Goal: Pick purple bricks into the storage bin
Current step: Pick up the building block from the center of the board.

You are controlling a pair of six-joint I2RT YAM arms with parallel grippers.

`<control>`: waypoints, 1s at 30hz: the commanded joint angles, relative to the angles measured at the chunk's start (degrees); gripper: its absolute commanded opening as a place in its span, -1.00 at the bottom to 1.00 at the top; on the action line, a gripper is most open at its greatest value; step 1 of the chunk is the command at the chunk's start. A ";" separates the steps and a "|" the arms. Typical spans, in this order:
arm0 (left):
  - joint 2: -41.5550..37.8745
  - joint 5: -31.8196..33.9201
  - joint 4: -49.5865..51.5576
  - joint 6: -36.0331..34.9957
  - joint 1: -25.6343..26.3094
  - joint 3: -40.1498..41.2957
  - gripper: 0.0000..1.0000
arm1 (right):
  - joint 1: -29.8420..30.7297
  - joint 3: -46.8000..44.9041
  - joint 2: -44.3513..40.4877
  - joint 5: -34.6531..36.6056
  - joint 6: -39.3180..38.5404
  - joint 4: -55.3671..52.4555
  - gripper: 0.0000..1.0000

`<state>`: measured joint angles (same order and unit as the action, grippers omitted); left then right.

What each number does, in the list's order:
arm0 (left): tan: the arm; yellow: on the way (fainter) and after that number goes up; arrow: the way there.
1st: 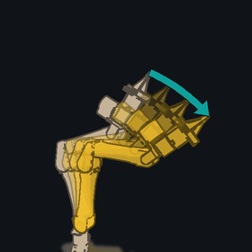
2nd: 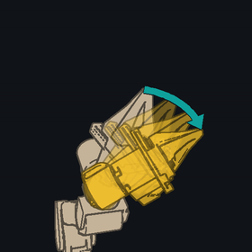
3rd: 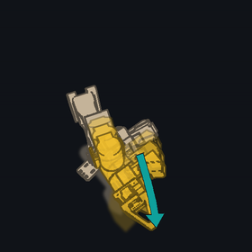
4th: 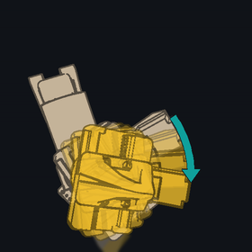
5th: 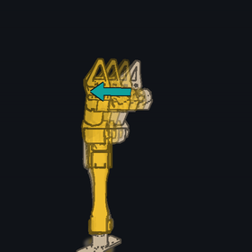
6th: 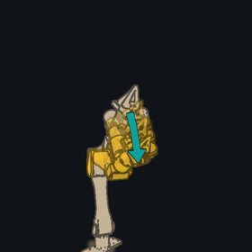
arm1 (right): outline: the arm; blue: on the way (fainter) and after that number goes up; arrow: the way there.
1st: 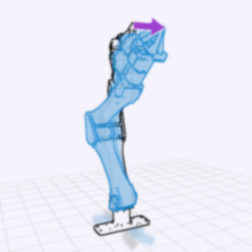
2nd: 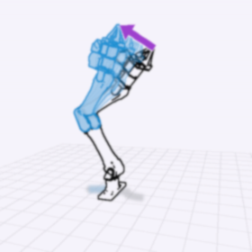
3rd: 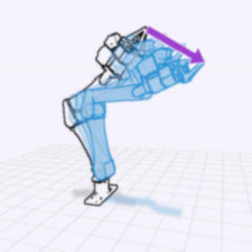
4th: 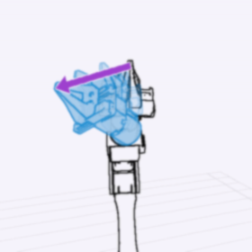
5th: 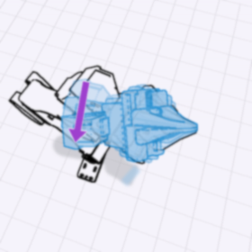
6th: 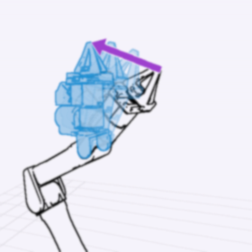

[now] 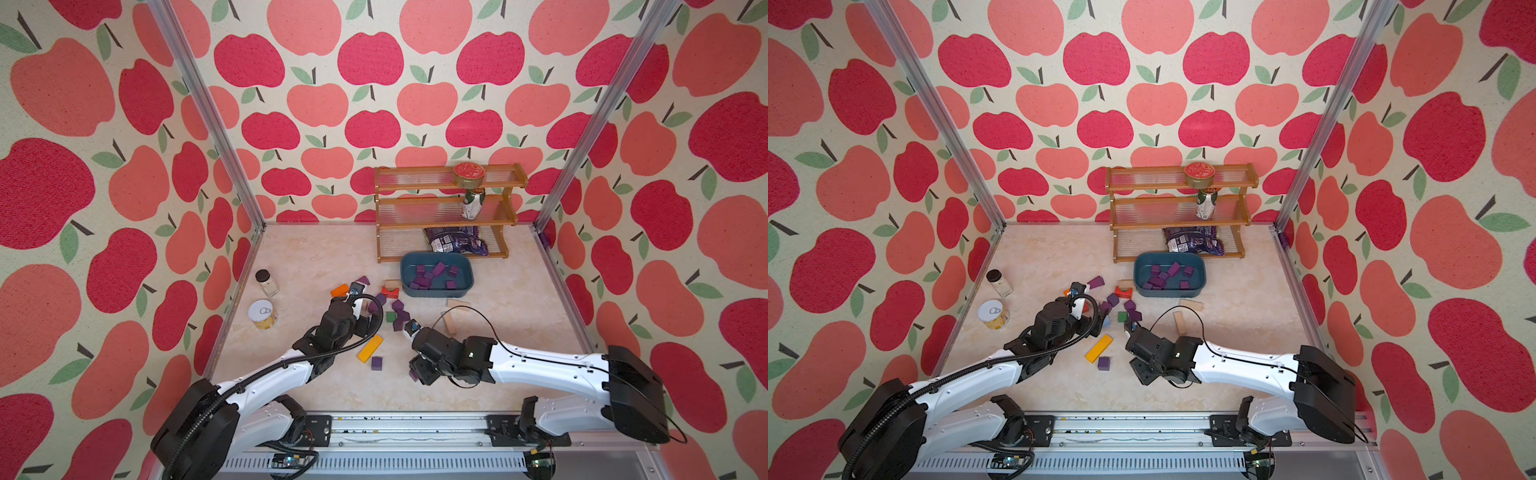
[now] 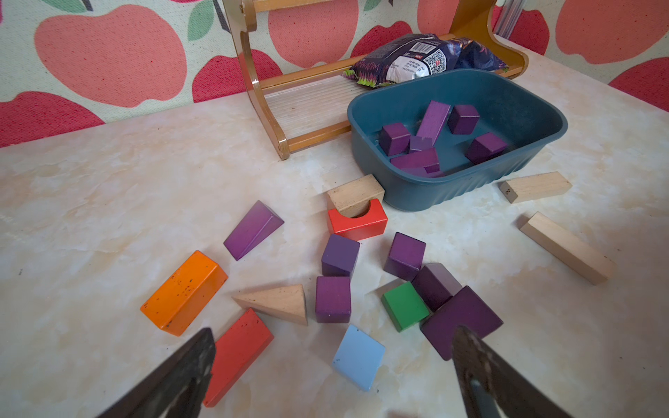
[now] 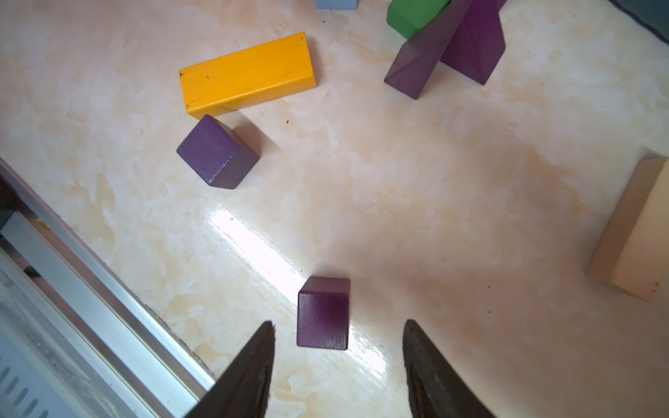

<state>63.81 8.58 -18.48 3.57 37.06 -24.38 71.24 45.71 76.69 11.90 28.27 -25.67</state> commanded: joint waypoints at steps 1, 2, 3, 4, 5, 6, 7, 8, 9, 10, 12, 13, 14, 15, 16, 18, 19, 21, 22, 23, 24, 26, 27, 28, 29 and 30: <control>0.12 0.98 0.53 0.45 -0.36 -1.55 0.99 | 0.60 -0.07 0.97 1.11 1.25 -2.01 0.17; 0.13 1.08 0.54 0.47 -0.46 -1.58 0.99 | 0.73 0.07 1.18 1.07 1.26 -2.01 0.17; 0.03 1.09 0.61 0.47 -0.43 -1.55 0.99 | 0.78 0.08 1.42 1.09 1.26 -1.99 0.17; -0.01 1.16 0.66 0.47 -0.47 -1.55 0.99 | 0.85 0.08 1.61 1.18 1.24 -2.10 0.17; -0.04 1.18 0.63 0.47 -0.43 -1.55 0.99 | 0.91 0.14 1.87 1.26 1.26 -2.24 0.17; -0.05 1.18 0.63 0.47 -0.44 -1.55 0.99 | 1.03 0.12 1.98 1.28 1.24 -2.27 0.17; -0.05 1.18 0.61 0.55 -0.42 -1.55 0.99 | 1.13 0.15 2.14 1.37 1.34 -2.36 0.17; 0.04 1.26 0.59 0.59 -0.48 -1.55 0.99 | 1.17 0.15 2.21 1.54 1.43 -2.36 0.17; 0.07 1.26 0.64 0.64 -0.45 -1.61 0.99 | 1.18 0.08 2.24 1.60 1.58 -2.37 0.17; 0.24 1.18 0.63 0.61 -0.49 -1.63 0.99 | 1.20 0.03 2.33 1.60 1.68 -2.37 0.17; 0.25 1.02 0.63 0.64 -0.46 -1.59 0.99 | 1.27 -0.01 2.54 1.36 1.87 -2.37 0.17; 0.27 0.94 0.63 0.62 -0.44 -1.63 0.99 | 1.40 0.07 2.67 1.23 1.87 -2.37 0.17; 0.28 0.91 0.64 0.64 -0.44 -1.63 0.99 | 1.51 0.07 2.79 1.26 1.86 -2.41 0.17; 0.20 0.91 0.64 0.56 -0.46 -1.63 0.99 | 1.59 0.08 2.98 1.20 1.87 -2.45 0.17; 0.18 0.98 0.68 0.57 -0.47 -1.63 0.99 | 1.66 0.12 3.19 1.36 1.85 -2.62 0.17; 0.06 1.18 0.72 0.54 -0.57 -1.63 0.99 | 1.88 0.40 3.67 1.10 1.79 -2.81 0.13; 0.07 1.18 0.70 0.55 -0.53 -1.63 0.99 | 2.01 0.58 3.94 0.94 1.74 -2.81 0.10; 0.00 1.18 0.70 0.53 -0.58 -1.63 0.99 | 2.19 0.64 4.39 0.61 1.63 -2.59 0.09; 0.06 1.09 0.68 0.55 -0.58 -1.63 0.99 | 2.30 0.69 4.68 0.30 1.52 -2.41 0.08; 0.04 1.00 0.72 0.54 -0.58 -1.63 0.99 | 2.42 0.68 4.99 0.02 1.44 -2.15 0.08; 0.04 0.91 0.73 0.56 -0.58 -1.63 0.99 | 2.49 0.74 5.05 -0.13 1.43 -2.10 0.07; 0.08 0.83 0.79 0.63 -0.56 -1.63 0.99 | 2.58 0.83 5.78 -0.49 1.43 -2.25 0.05; -0.05 0.83 0.77 0.64 -0.56 -1.63 0.99 | 2.56 1.03 6.06 -0.65 1.44 -2.43 0.05; -0.01 0.87 0.70 0.64 -0.53 -1.63 0.99 | 2.71 1.16 6.41 -0.82 1.44 -2.54 0.04; -0.08 0.83 0.74 0.65 -0.58 -1.63 0.99 | 2.78 1.37 6.85 -0.94 1.27 -2.54 0.04; -0.08 0.83 0.73 0.65 -0.58 -1.63 0.99 | 2.85 1.47 7.08 -0.94 1.19 -2.54 0.03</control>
<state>63.81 8.62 -18.48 3.60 36.77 -24.38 73.52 45.80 82.91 11.73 29.06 -26.72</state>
